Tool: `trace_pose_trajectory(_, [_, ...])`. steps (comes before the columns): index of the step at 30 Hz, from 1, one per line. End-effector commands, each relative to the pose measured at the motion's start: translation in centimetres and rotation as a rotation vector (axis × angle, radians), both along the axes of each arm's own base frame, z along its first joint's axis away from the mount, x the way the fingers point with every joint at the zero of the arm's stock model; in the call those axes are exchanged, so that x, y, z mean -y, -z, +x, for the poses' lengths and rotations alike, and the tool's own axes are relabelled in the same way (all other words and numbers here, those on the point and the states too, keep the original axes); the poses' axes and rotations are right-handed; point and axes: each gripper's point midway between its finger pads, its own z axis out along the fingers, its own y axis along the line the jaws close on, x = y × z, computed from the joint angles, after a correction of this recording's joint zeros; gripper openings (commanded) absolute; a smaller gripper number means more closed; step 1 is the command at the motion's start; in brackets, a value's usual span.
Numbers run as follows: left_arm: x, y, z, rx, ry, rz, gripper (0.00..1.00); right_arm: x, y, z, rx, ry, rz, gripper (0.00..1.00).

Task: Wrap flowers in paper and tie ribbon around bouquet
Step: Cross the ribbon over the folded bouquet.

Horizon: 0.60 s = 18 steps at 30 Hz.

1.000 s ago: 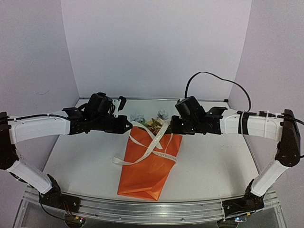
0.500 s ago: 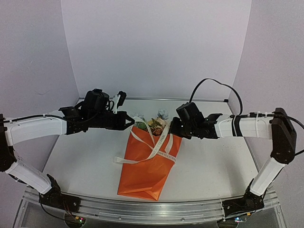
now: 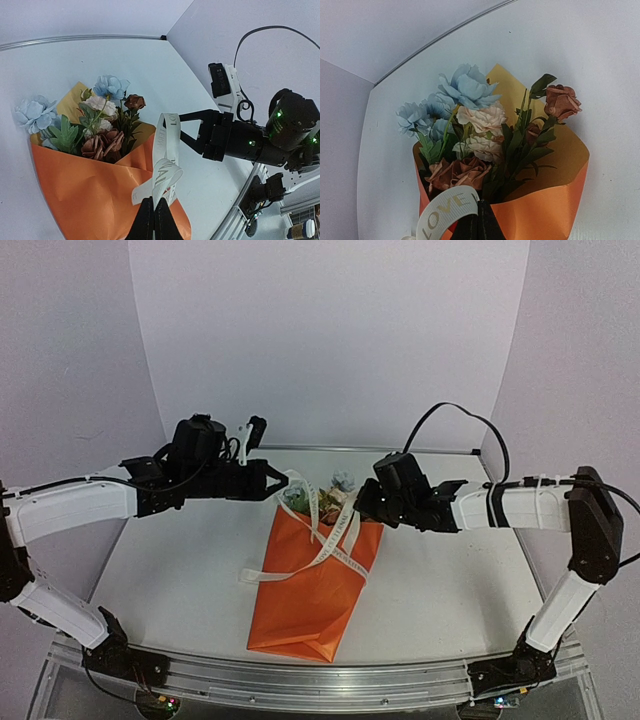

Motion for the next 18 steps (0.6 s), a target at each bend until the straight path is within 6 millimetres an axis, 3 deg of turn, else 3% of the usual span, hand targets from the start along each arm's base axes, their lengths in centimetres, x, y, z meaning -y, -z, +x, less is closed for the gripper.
trace_pose_trajectory(1, [0.8,-3.3,0.4,0.062,0.011,-0.066,0.0,-1.5,-1.9,1.3,0.023,-0.009,0.103,0.0])
trace_pose_trajectory(6, [0.9,-3.1,0.6,0.063,0.007,-0.062,0.0,-3.1,0.1,0.2,-0.055,-0.047,0.192,0.0])
trace_pose_trajectory(11, [0.8,-3.1,1.0,0.069,-0.012,-0.056,0.0,-4.7,0.9,-1.4,-0.112,-0.1,0.238,0.0])
trace_pose_trajectory(18, [0.0,-2.9,2.4,0.074,-0.093,-0.03,0.0,-3.9,3.6,-4.9,-0.229,-0.131,0.239,0.0])
